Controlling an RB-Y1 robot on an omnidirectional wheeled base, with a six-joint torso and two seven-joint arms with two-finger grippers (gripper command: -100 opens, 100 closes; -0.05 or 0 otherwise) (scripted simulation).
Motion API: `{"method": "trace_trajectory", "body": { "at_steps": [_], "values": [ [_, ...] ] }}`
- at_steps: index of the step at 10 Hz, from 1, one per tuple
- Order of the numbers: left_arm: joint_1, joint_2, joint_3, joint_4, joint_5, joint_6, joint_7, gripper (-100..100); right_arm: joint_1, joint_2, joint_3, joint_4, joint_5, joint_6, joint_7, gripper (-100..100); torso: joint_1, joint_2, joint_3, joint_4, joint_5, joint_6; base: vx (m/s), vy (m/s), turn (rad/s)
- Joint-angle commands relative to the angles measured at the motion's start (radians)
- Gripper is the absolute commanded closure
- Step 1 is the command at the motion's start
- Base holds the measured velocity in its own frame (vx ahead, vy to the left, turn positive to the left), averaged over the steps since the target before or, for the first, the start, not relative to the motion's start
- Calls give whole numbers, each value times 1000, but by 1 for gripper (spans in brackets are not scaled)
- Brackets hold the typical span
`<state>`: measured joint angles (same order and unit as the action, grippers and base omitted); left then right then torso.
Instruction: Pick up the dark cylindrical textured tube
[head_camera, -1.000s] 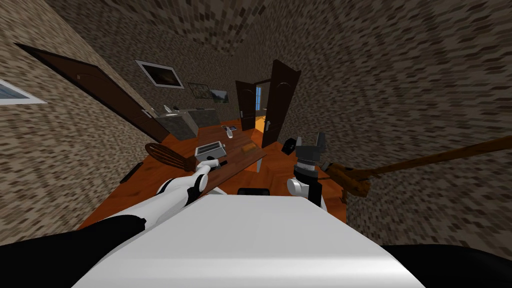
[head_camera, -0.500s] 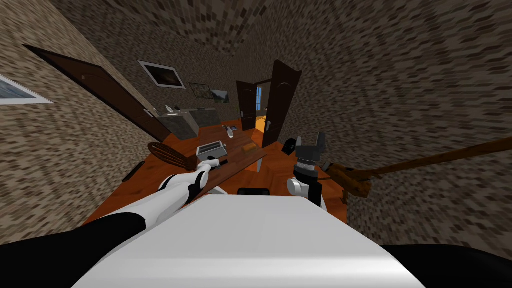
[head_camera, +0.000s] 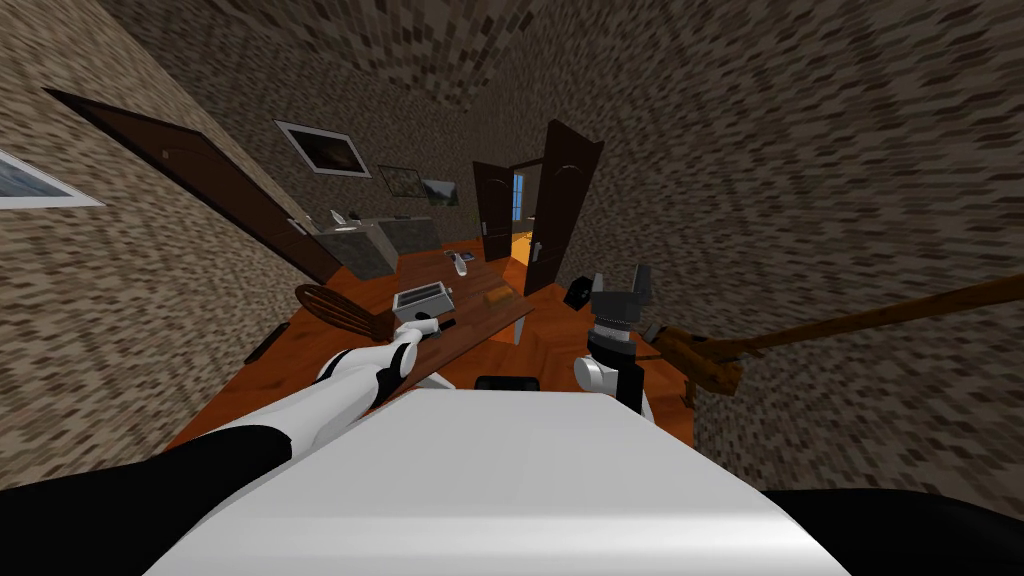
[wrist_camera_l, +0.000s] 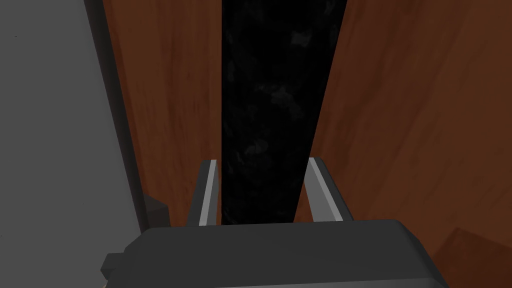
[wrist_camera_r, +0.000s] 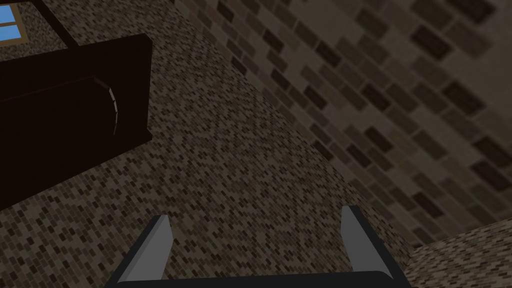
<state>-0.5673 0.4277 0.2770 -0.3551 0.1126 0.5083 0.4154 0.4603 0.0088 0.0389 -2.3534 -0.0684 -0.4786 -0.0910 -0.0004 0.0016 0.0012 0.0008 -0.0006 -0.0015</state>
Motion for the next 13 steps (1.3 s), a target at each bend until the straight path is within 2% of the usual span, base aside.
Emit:
{"method": "trace_trajectory", "body": {
  "at_steps": [1, 3, 4, 5, 6, 7, 8, 9, 10, 11, 12, 13],
  "values": [
    [37, -7, 13, -50, 2, 30, -5, 100, 0, 0, 0, 0, 0, 0, 0, 0, 0, 0, 0, 0, 0, 0, 15, -9, -43],
    [37, -7, 13, -63, 2, 30, -5, 100, 0, 0, 0, 0, 0, 0, 0, 0, -1, -1, -1, -1, 1, 0, 12, -10, -4],
    [77, -13, 28, -111, 5, 63, -13, 100, 0, 0, 0, 0, 0, 0, 0, 0, -1, -1, -1, 0, 1, 1, 15, -11, -36],
    [77, -13, 28, -133, 5, 63, -13, 100, 0, 0, 0, 0, 0, 0, 0, 0, -1, -1, -1, -1, 2, 1, 13, -10, -20],
    [117, -20, 42, -160, 9, 95, -21, 100, 0, 0, 0, 0, 0, 0, 0, 0, -1, -1, -1, -1, 2, 1, 25, -10, -49],
    [114, -20, 42, -135, 9, 95, -21, 100, 0, 0, 0, 0, 0, 0, 0, 0, 0, -1, -2, -4, 4, 0, 23, -8, -26],
    [157, -27, 57, -273, 12, 128, -29, 100, 0, 0, 0, 0, 0, 0, 0, 0, 0, 0, -3, -5, 6, -2, 8, -17, -12],
    [197, -33, 72, -331, 16, 161, -37, 100, 0, 0, 0, 0, 0, 0, 0, 0, 0, -1, -2, -4, 5, -1, 17, -23, -59],
    [197, -33, 72, -343, 16, 161, -37, 100, 0, 0, 0, 0, 0, 0, 0, 0, 0, -1, -3, -4, 5, -1, 19, -16, -16],
    [237, -40, 86, -383, 19, 193, -45, 100, 0, 0, 0, 0, 0, 0, 0, 0, 0, -1, -2, -4, 4, -1, 24, -14, -38],
    [237, -40, 86, -413, 19, 193, -45, 100, 0, 0, 0, 0, 0, 0, 0, 0, 0, -1, -2, -4, 5, -2, 14, -11, -6],
    [277, -47, 101, -449, 22, 226, -53, 100, 0, 0, 0, 0, 0, 0, 0, 0, 0, 0, -2, -4, 5, -1, 17, -13, -42]
  ]
}}
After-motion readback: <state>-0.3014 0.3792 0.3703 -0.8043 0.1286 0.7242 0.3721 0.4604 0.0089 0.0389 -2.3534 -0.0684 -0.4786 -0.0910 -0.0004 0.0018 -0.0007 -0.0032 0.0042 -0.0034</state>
